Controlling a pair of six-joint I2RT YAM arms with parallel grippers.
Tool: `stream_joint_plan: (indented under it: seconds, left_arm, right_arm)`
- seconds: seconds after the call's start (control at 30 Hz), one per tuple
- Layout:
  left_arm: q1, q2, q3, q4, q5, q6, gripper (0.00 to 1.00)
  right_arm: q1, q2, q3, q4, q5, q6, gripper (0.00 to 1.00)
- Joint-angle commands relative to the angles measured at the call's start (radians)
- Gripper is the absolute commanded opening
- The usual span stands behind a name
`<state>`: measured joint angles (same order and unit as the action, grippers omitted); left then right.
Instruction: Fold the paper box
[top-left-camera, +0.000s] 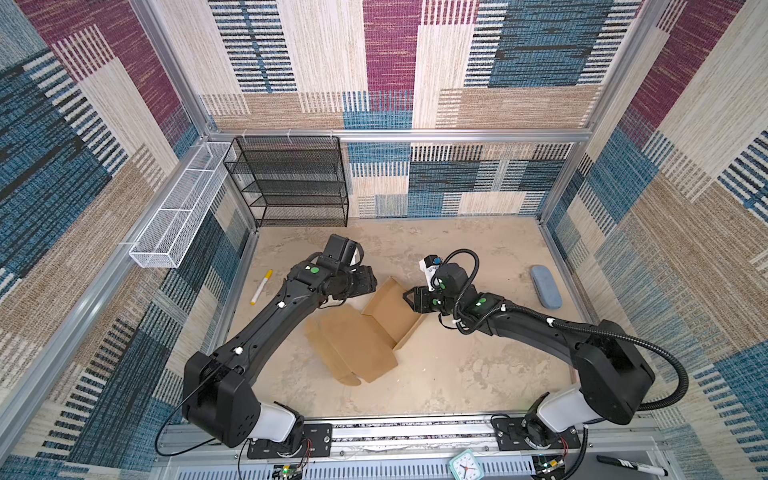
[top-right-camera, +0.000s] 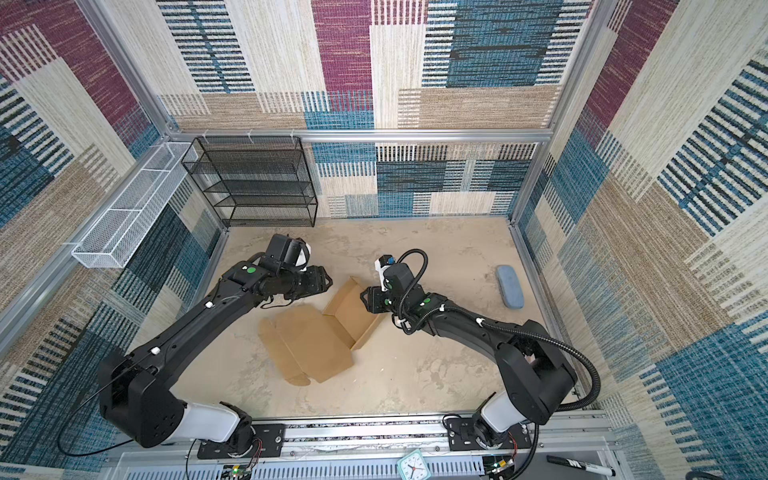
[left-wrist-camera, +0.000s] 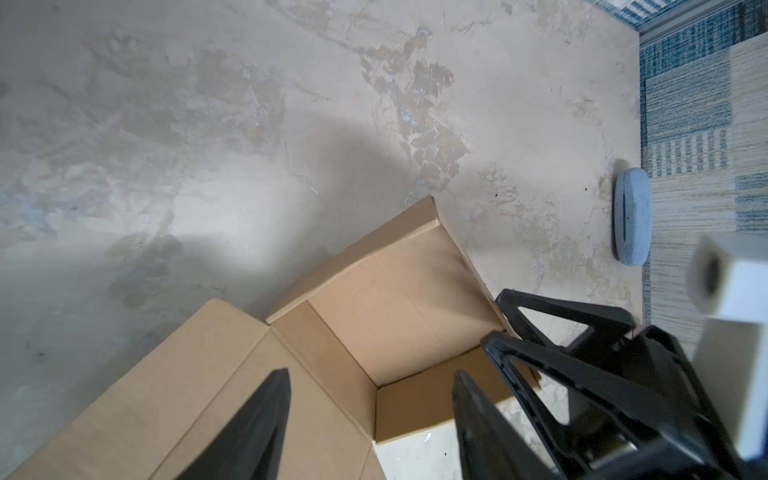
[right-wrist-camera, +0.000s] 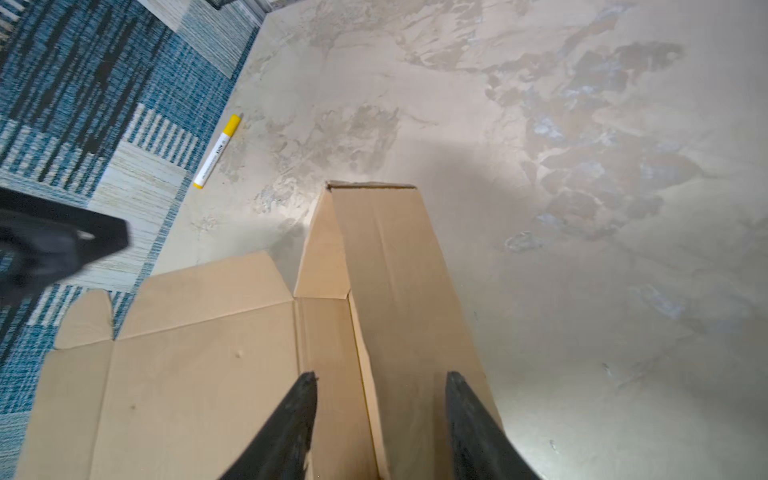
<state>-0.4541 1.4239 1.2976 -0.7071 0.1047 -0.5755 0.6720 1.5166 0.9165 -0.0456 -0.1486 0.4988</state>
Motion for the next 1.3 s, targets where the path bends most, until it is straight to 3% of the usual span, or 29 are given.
stream_joint_plan:
  seconds: [0.0,0.23,0.6,0.83,1.07,1.27]
  left_arm:
    - [0.018,-0.037,0.063,-0.113,-0.045,0.073,0.66]
    - [0.052,-0.186,0.118,-0.231,-0.088,0.086,0.68]
    - [0.057,-0.497,-0.071,-0.356,-0.103,-0.043,0.69]
    - [0.057,-0.705,-0.424,-0.208,0.012,-0.244,0.7]
    - [0.057,-0.612,-0.614,0.042,0.101,-0.306,0.7]
    - [0.058,-0.439,-0.605,0.217,0.114,-0.276,0.7]
  right_arm:
    - [-0.012,0.025,-0.012,-0.005,0.006,-0.011,0.52]
    - [-0.033,0.064,-0.058,0.012,-0.001,-0.016,0.53]
    - [-0.043,0.062,-0.162,0.062,-0.037,0.014,0.53]
    - [-0.043,-0.013,-0.24,0.102,-0.092,0.076,0.53]
    - [-0.033,-0.04,-0.358,0.255,-0.238,0.193,0.53]
    - [0.077,-0.064,-0.378,0.308,-0.213,0.247,0.54]
